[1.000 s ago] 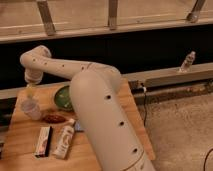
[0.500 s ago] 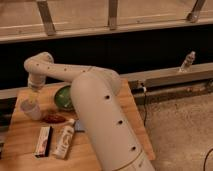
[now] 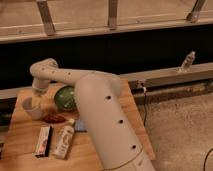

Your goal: Place the ceramic cup in the ceramic bowl

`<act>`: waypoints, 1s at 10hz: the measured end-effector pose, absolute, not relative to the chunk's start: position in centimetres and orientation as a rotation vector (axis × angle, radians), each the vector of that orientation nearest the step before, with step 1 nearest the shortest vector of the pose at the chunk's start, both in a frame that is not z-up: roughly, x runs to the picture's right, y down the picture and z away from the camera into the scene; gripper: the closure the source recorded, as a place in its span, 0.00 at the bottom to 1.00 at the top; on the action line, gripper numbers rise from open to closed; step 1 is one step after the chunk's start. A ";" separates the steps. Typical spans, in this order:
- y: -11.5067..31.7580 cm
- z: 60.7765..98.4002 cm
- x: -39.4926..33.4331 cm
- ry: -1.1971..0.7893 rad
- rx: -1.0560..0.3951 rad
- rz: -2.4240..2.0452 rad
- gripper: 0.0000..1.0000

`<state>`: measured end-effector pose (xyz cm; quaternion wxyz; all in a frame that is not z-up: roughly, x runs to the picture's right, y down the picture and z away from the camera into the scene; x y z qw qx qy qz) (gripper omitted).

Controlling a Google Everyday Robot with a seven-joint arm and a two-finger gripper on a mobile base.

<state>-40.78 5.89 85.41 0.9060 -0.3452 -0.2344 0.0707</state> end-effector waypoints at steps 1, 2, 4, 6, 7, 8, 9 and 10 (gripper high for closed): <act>6.2 85.3 -41.0 -0.486 -0.721 0.136 0.59; 6.4 85.1 -41.1 -0.488 -0.726 0.130 0.69; 6.3 84.8 -41.1 -0.495 -0.724 0.129 0.87; 6.0 84.5 -41.0 -0.504 -0.719 0.127 1.00; 5.9 84.4 -41.2 -0.510 -0.716 0.122 1.00; 5.8 84.1 -41.4 -0.517 -0.712 0.116 1.00; 5.6 83.9 -41.6 -0.525 -0.708 0.112 1.00; 5.3 83.7 -41.6 -0.532 -0.702 0.111 1.00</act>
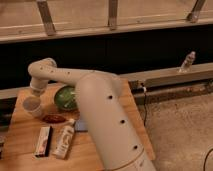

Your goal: Place the ceramic cup in the ceramic bowl

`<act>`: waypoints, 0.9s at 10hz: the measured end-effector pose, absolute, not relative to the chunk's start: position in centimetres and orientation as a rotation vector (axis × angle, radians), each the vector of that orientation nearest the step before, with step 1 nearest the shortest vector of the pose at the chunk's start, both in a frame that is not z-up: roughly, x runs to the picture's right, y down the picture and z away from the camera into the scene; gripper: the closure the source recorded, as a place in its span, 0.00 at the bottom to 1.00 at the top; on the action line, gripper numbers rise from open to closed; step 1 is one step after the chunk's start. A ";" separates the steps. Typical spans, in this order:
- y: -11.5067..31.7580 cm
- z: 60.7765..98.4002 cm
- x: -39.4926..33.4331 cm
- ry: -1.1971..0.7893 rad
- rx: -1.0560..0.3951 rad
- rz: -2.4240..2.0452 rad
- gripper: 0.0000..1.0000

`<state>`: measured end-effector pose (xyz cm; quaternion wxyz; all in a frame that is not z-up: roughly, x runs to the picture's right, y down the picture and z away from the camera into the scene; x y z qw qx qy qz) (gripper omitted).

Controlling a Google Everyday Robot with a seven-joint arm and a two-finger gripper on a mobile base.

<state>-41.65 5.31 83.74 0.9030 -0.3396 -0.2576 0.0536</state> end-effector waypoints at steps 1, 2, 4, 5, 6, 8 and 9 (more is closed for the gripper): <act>4.7 83.5 -41.7 -0.544 -0.688 0.107 1.00; 3.5 82.9 -41.7 -0.553 -0.667 0.107 1.00; 0.9 82.5 -40.9 -0.553 -0.617 0.114 1.00; -0.6 82.5 -40.2 -0.547 -0.583 0.121 1.00; -1.8 82.6 -39.6 -0.537 -0.560 0.128 1.00; -4.5 83.4 -36.9 -0.491 -0.507 0.163 1.00; -5.6 83.7 -35.3 -0.465 -0.487 0.188 1.00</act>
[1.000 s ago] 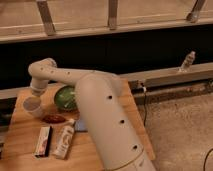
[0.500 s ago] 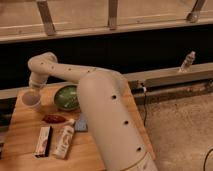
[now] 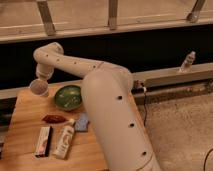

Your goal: Place the ceramic cup in the ceramic bowl

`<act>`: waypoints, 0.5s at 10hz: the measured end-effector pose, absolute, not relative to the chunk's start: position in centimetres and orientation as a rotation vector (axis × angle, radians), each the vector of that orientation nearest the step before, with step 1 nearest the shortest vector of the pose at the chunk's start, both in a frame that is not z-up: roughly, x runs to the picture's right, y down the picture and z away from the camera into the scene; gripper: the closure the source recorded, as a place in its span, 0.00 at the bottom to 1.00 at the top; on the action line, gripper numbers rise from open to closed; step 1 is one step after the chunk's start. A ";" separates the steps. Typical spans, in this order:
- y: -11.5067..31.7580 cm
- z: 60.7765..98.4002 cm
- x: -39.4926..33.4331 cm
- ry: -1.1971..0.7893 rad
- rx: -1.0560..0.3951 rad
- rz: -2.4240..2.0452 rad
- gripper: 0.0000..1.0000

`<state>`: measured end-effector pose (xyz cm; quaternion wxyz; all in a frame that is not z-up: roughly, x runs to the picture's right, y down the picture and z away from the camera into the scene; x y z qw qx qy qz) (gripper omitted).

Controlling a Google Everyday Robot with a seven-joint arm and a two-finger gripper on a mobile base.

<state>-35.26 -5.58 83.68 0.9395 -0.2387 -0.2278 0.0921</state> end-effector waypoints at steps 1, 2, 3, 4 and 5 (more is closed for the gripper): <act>-6.5 84.0 -32.9 -0.427 -0.465 0.217 1.00; -7.1 84.1 -30.7 -0.395 -0.447 0.246 1.00; -7.1 83.9 -28.5 -0.369 -0.429 0.285 1.00; -7.1 83.7 -26.8 -0.353 -0.414 0.315 1.00; -7.1 83.2 -24.4 -0.333 -0.390 0.358 1.00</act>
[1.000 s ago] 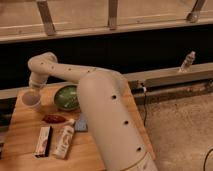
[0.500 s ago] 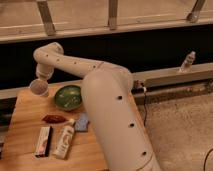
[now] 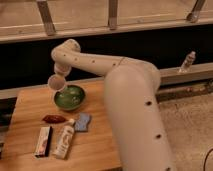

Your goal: Place the ceramic cup in the ceramic bowl

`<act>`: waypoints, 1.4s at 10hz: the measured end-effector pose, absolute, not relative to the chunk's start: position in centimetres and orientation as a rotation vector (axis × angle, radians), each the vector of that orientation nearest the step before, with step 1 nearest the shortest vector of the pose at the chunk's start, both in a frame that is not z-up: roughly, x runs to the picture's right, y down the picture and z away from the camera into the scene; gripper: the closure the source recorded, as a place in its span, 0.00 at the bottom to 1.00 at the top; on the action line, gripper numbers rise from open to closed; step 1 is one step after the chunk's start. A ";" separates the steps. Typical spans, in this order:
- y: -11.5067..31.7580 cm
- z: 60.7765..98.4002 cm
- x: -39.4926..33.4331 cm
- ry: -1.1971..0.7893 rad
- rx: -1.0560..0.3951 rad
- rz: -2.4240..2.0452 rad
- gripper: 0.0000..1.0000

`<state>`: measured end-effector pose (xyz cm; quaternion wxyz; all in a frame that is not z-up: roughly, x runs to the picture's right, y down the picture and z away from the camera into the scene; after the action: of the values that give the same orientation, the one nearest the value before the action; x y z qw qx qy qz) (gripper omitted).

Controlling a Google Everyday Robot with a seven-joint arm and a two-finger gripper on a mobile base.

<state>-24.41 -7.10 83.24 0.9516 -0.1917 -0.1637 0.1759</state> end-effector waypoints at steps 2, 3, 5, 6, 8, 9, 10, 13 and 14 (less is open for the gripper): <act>-6.9 81.1 -21.4 -0.293 -0.359 0.401 1.00; -6.5 80.2 -20.8 -0.275 -0.368 0.393 1.00; -4.5 79.6 -21.8 -0.255 -0.424 0.368 1.00; -3.2 79.8 -22.8 -0.246 -0.457 0.357 1.00; -0.5 81.5 -24.2 -0.232 -0.538 0.338 1.00; 0.2 82.4 -24.0 -0.229 -0.559 0.340 1.00; 0.7 82.9 -24.2 -0.231 -0.581 0.343 1.00; 1.9 84.1 -24.4 -0.236 -0.629 0.360 1.00; 2.2 84.5 -24.4 -0.239 -0.639 0.366 1.00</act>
<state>-24.44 2.17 84.52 0.9260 -0.3115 -0.1166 0.1787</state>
